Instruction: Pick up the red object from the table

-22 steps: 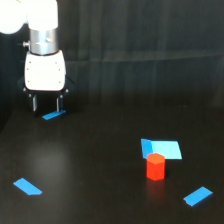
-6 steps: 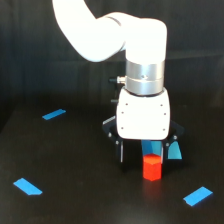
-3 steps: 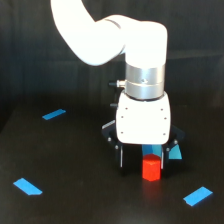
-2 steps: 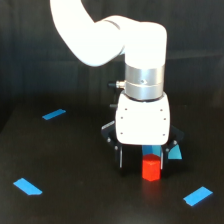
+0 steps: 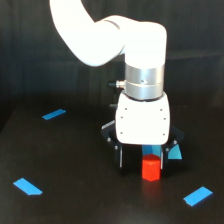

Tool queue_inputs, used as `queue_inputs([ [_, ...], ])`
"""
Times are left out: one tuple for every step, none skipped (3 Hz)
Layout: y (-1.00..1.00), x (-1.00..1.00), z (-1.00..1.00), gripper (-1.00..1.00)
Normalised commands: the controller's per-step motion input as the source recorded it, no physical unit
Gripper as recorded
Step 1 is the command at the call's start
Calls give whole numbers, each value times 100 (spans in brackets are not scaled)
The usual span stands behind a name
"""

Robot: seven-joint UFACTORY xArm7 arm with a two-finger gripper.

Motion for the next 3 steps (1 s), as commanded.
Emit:
queue_inputs([
  [-9, -17, -4, 57],
  [1, -13, -3, 26],
  [-2, 1, -21, -17],
])
